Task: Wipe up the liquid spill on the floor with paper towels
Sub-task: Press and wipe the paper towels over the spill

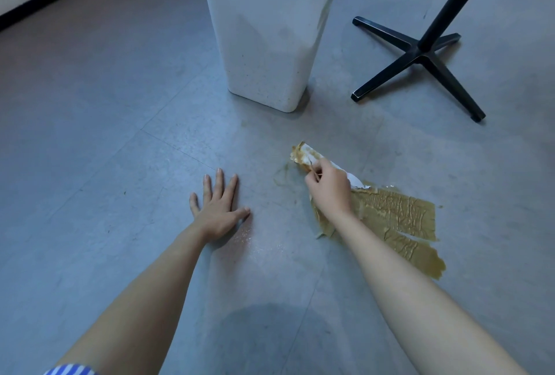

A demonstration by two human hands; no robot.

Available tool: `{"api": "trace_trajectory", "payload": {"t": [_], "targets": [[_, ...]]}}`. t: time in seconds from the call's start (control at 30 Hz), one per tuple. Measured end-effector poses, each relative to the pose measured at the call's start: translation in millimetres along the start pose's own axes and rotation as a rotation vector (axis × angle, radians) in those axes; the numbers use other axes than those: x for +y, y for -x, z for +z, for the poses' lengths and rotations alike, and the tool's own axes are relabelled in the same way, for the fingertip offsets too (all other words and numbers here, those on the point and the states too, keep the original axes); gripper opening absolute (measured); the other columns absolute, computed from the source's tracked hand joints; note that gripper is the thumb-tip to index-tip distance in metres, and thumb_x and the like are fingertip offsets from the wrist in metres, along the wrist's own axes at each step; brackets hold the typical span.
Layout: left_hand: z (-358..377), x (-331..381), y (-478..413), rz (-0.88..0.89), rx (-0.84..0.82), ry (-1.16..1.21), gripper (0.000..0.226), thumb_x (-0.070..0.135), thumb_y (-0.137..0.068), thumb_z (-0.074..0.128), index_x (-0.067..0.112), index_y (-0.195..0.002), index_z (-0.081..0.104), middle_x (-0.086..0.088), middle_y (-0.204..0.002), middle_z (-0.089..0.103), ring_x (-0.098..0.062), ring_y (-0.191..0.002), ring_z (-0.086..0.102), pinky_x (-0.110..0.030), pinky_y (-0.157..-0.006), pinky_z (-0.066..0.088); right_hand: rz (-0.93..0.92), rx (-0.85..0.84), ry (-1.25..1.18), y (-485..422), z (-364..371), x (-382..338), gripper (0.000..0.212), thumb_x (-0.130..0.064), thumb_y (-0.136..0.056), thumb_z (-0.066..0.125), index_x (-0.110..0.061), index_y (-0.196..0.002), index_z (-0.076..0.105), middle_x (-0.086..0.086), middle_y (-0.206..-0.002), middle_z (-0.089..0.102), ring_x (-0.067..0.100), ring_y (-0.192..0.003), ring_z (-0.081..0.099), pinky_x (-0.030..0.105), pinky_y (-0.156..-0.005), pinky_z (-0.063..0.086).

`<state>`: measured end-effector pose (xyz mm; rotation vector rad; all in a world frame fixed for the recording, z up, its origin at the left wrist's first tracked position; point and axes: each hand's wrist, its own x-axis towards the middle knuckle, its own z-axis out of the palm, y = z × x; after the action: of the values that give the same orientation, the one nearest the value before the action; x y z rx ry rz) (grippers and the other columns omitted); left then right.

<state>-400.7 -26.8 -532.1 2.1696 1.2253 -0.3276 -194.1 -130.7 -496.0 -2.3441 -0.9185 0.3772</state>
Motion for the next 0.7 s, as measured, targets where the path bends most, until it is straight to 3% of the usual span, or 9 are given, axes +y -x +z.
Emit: {"api": "trace_trajectory", "payload": {"t": [0.17, 0.33, 0.37, 0.47, 0.6, 0.7], "targets": [[-0.3, 0.6, 0.3, -0.003, 0.0, -0.004, 0.08, 0.053, -0.093, 0.046, 0.038, -0.151, -0.007, 0.008, -0.155, -0.03, -0.017, -0.142, -0.03, -0.052, -0.113, -0.015, 0.276, 0.118, -0.518, -0.9, -27.1, 10.4, 0.007, -0.015, -0.082, 0.057, -0.016, -0.075, 0.057, -0.004, -0.059, 0.053, 0.014, -0.057, 0.045, 0.028, -0.057, 0.036], [-1.0, 1.3, 1.1, -0.015, 0.006, -0.014, 0.08, 0.053, -0.093, 0.046, 0.038, -0.151, -0.006, 0.008, -0.155, -0.029, -0.018, -0.142, -0.029, -0.052, -0.113, -0.014, 0.551, 0.167, -0.869, 13.9, -41.3, 27.0, 0.012, -0.005, -0.082, 0.053, -0.015, -0.082, 0.058, 0.007, -0.079, 0.061, 0.018, -0.07, 0.056, 0.03, -0.062, 0.043], [-0.9, 2.2, 1.2, -0.016, 0.006, -0.02, 0.08, 0.053, -0.093, 0.046, 0.038, -0.151, -0.006, 0.008, -0.155, -0.029, -0.018, -0.143, -0.029, -0.052, -0.113, -0.013, 0.592, 0.155, -0.806, 19.9, -44.9, 34.5, 0.012, -0.005, -0.082, 0.052, -0.014, -0.085, 0.058, 0.008, -0.084, 0.062, 0.021, -0.076, 0.057, 0.031, -0.065, 0.044], [-0.7, 2.2, 0.7, -0.023, 0.008, -0.04, 0.08, 0.054, -0.093, 0.046, 0.037, -0.152, -0.006, 0.007, -0.156, -0.029, -0.019, -0.143, -0.028, -0.052, -0.113, -0.012, 0.599, 0.111, -0.236, 40.3, -50.8, 56.4, 0.022, -0.011, -0.083, 0.052, -0.012, -0.106, 0.055, 0.007, -0.109, 0.056, 0.028, -0.1, 0.054, 0.036, -0.081, 0.044], [1.4, 3.0, 0.6, -0.032, 0.009, -0.075, 0.082, 0.055, -0.092, 0.046, 0.037, -0.151, -0.007, 0.007, -0.155, -0.03, -0.019, -0.143, -0.027, -0.053, -0.114, -0.01, 0.197, 0.172, 0.185, 54.5, -57.5, 71.3, 0.049, -0.018, -0.085, 0.056, -0.009, -0.133, 0.044, 0.013, -0.133, 0.042, 0.03, -0.122, 0.04, 0.039, -0.096, 0.036], [1.1, 4.5, -0.2, -0.03, 0.007, -0.09, 0.083, 0.056, -0.092, 0.046, 0.037, -0.151, -0.007, 0.007, -0.155, -0.03, -0.02, -0.143, -0.028, -0.053, -0.114, -0.01, -0.064, -0.008, 0.407, 52.1, -53.7, 75.8, 0.062, -0.037, -0.089, 0.053, -0.018, -0.144, 0.033, 0.01, -0.154, 0.024, 0.03, -0.139, 0.026, 0.043, -0.109, 0.028]]}}
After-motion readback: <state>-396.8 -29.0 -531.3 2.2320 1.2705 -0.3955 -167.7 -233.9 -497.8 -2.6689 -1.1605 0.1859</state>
